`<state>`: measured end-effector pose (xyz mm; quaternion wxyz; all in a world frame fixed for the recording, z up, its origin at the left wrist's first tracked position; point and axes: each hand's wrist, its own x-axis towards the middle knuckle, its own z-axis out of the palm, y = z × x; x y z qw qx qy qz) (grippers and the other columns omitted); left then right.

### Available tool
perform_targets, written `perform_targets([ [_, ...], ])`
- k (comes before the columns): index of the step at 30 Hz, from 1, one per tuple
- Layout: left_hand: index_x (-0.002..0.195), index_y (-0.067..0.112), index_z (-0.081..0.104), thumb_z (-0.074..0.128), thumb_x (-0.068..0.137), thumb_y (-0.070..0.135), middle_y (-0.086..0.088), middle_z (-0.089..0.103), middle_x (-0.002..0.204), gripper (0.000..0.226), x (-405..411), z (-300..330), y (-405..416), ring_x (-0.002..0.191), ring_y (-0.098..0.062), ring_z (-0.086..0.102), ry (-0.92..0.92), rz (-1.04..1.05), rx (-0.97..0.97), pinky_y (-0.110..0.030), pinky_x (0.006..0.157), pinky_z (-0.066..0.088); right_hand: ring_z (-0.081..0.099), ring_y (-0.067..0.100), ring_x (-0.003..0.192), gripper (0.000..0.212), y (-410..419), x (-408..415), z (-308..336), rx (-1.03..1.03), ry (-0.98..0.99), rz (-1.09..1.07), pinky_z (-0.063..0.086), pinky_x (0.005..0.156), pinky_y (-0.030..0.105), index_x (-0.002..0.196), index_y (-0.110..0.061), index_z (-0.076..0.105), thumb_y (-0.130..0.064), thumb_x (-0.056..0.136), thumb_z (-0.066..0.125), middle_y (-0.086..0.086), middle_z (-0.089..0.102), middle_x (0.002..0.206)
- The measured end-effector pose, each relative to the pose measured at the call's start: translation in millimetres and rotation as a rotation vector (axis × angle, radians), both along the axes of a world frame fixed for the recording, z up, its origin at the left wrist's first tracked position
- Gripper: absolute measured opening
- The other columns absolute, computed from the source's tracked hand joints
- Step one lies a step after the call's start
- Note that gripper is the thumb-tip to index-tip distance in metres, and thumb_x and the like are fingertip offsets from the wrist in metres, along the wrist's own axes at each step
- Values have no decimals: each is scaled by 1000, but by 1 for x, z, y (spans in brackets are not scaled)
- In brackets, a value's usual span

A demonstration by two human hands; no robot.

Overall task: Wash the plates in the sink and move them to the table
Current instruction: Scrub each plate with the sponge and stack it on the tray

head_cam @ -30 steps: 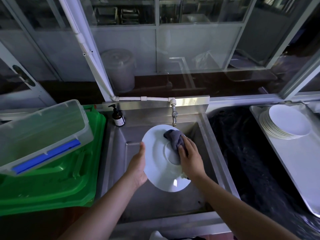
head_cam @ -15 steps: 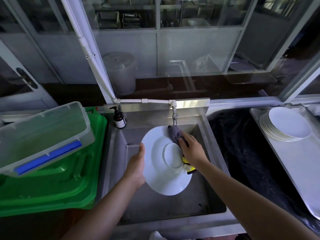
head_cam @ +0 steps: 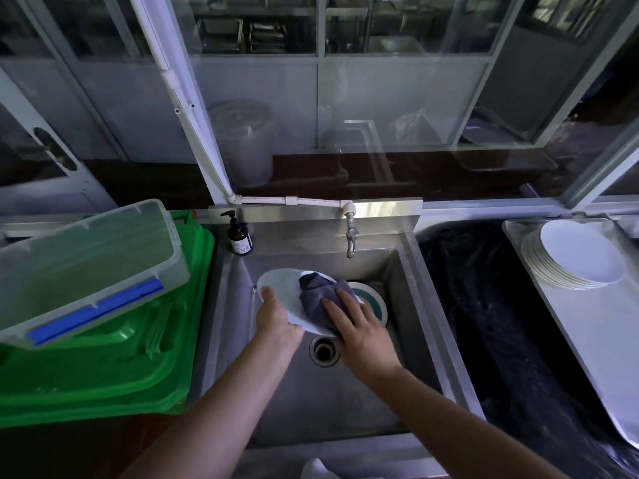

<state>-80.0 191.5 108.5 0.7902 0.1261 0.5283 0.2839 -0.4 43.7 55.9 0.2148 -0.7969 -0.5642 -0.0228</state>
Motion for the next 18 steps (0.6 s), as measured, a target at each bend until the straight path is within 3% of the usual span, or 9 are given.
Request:
perform_targets([
  [3,140,1,51,33,112,35,-17,63,132,48,3,-13,2,119,-34,62,11,-26,-45,-46,90,51,66,39,90,60,1,13,0,-50,-42,3,58,64,44,135,-20,51,-9,76,59,10,61,131],
  [6,133,1,54,34,110,18,-23,65,117,35,0,-26,7,94,-36,64,30,-103,-80,-49,72,52,68,35,84,57,0,24,5,-132,-55,44,57,60,39,131,-25,54,-10,76,59,4,65,123],
  [8,129,6,55,41,109,31,-20,62,109,35,-5,-38,12,94,-34,60,121,-262,-18,-49,71,53,69,30,78,59,-1,34,13,-176,-27,55,54,53,33,124,-26,61,-9,69,74,1,68,116],
  [9,132,9,56,47,104,47,-17,63,116,47,-11,-45,14,103,-34,61,248,-387,39,-47,76,55,70,29,80,61,-1,40,18,-207,-23,69,53,52,31,124,-27,63,-10,67,79,-1,68,116],
  [11,150,19,45,54,91,70,-10,53,148,79,-25,-59,21,132,-33,53,541,-626,308,-47,104,48,71,28,87,60,0,53,24,-287,-16,126,53,58,29,129,-27,63,-11,74,80,-1,68,121],
  [13,162,23,23,56,93,66,4,29,164,88,-39,-63,23,151,-21,30,527,-931,677,-39,122,27,66,29,105,54,3,64,31,-404,-20,156,52,76,33,142,-30,54,-16,92,66,0,62,134],
  [16,163,30,21,71,79,70,20,25,159,105,-52,-64,21,149,-9,27,440,-1473,985,-39,124,28,58,27,122,51,6,75,41,-551,26,163,46,94,33,148,-37,47,-24,100,58,-3,57,144],
  [18,156,40,30,77,73,63,20,42,154,99,-54,-63,17,139,-7,45,438,-1573,1083,-35,115,41,58,26,122,49,7,77,52,-558,79,154,45,98,32,146,-36,51,-24,99,61,-3,60,140],
])
